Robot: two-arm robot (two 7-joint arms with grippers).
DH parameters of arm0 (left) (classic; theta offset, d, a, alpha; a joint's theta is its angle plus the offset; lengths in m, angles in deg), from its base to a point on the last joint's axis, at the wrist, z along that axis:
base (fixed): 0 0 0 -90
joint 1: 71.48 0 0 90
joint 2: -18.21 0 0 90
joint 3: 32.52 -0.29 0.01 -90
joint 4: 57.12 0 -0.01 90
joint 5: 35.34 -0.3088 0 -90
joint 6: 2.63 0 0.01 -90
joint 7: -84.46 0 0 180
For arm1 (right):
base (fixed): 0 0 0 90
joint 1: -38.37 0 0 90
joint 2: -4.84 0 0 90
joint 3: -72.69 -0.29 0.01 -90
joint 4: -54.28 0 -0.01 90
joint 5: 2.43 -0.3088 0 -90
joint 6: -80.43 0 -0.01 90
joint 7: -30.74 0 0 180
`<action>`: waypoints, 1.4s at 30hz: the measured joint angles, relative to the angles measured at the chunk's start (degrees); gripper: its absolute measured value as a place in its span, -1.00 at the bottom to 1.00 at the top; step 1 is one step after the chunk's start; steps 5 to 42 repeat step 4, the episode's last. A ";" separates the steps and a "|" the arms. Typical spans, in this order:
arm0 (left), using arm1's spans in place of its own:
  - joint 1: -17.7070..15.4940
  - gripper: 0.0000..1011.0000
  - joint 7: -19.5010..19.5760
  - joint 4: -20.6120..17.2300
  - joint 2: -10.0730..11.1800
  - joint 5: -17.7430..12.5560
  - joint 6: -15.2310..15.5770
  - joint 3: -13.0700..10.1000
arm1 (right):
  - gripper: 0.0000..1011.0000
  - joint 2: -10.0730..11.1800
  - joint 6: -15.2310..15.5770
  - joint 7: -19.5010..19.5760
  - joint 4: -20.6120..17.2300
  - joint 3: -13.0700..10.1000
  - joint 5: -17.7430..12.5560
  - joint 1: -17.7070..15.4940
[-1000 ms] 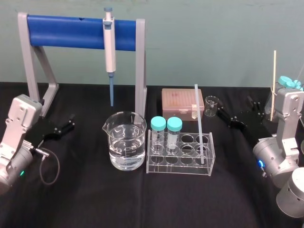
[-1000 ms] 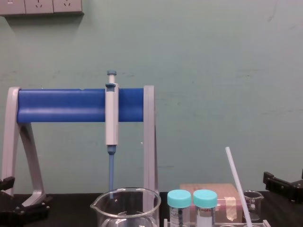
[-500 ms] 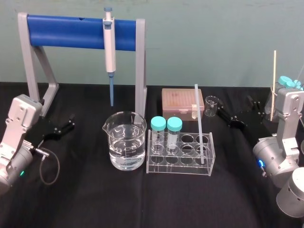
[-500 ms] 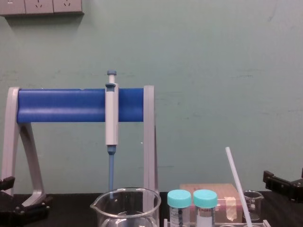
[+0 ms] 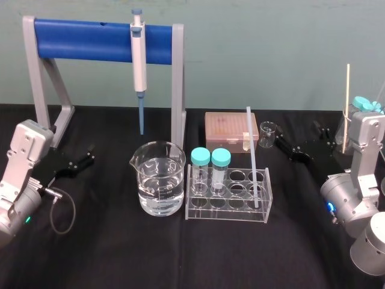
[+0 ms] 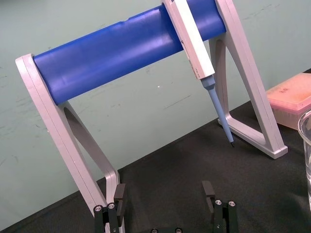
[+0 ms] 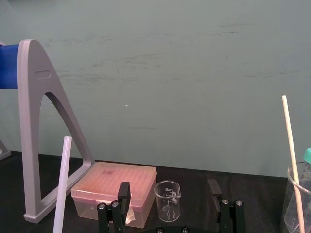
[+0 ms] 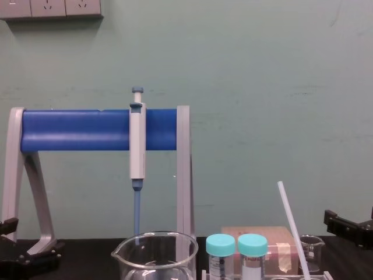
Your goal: Pick up the stirring rod with one hand, then place it down.
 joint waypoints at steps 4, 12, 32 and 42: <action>0.00 0.98 0.00 0.00 0.00 0.00 0.00 0.00 | 0.99 0.00 0.00 -0.01 0.00 0.00 -0.01 0.00; 0.00 0.98 0.00 0.00 0.00 0.00 0.00 0.00 | 0.99 0.00 0.00 -0.01 0.00 0.00 -0.01 0.00; 0.00 0.98 0.00 0.00 0.00 0.00 0.00 0.00 | 0.99 0.00 0.00 -0.01 0.00 0.00 -0.01 0.00; 0.00 0.98 0.00 0.00 0.00 0.00 0.00 0.00 | 0.99 0.00 0.00 -0.01 0.00 0.00 -0.01 0.00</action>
